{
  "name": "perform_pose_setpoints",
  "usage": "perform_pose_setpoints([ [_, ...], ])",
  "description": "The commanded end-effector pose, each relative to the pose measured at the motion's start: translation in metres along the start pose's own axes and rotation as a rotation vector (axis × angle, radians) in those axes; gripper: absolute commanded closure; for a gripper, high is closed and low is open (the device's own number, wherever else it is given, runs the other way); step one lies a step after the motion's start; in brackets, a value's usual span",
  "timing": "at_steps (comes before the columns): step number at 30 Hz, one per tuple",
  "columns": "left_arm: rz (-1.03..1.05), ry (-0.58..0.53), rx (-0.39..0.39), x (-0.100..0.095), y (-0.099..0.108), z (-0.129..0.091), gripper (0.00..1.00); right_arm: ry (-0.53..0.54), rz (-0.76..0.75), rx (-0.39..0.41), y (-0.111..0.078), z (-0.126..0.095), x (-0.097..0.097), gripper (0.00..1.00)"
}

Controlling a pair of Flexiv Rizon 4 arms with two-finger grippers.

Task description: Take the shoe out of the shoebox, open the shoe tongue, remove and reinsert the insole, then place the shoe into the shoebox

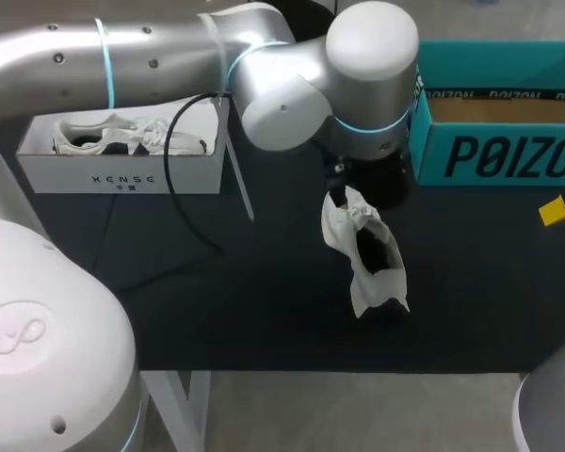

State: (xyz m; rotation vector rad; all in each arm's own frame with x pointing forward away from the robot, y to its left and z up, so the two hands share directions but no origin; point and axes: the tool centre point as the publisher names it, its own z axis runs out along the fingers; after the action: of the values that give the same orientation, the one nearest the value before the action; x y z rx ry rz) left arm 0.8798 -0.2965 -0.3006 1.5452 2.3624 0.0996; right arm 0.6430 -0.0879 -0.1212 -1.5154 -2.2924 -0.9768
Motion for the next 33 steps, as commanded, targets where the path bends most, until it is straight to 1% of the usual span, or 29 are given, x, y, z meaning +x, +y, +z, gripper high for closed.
perform_pose_setpoints([
  [1,0.001,0.002,-0.007,-0.006,-0.006,0.013,1.00,-0.005,0.001,-0.012,-0.007,0.000,0.001,0.00],
  [8,0.007,-0.011,0.009,-0.006,-0.026,0.010,1.00,-0.005,0.001,-0.012,-0.007,0.000,0.001,0.00],
  [15,0.015,0.003,0.033,0.010,-0.044,0.007,1.00,-0.005,0.001,-0.012,-0.007,0.000,0.001,0.00],
  [18,0.014,0.017,0.041,0.017,-0.050,0.009,1.00,-0.005,0.001,-0.012,-0.007,0.000,0.001,0.00],
  [22,-0.001,0.025,0.034,0.020,-0.054,0.008,1.00,-0.005,0.001,-0.012,-0.007,0.000,0.001,0.00],
  [23,-0.012,0.022,0.028,0.018,-0.052,0.006,1.00,-0.005,0.001,-0.012,-0.007,0.000,0.001,0.00],
  [26,-0.111,0.021,-0.027,0.010,-0.039,-0.005,1.00,-0.005,0.001,-0.012,-0.007,0.000,0.001,0.00],
  [27,-0.180,0.026,-0.057,0.007,-0.032,-0.010,1.00,-0.005,0.001,-0.012,-0.007,0.000,0.001,0.00],
  [30,-0.409,0.059,-0.096,0.003,-0.010,-0.029,1.00,-0.005,0.001,-0.012,-0.007,0.000,0.001,0.00],
  [31,-0.467,0.065,-0.089,0.004,-0.003,-0.035,1.00,-0.005,0.001,-0.012,-0.007,0.000,0.001,0.00],
  [33,-0.647,0.109,-0.105,0.012,0.011,-0.046,1.00,-0.005,0.001,-0.012,-0.007,0.000,0.001,0.00],
])
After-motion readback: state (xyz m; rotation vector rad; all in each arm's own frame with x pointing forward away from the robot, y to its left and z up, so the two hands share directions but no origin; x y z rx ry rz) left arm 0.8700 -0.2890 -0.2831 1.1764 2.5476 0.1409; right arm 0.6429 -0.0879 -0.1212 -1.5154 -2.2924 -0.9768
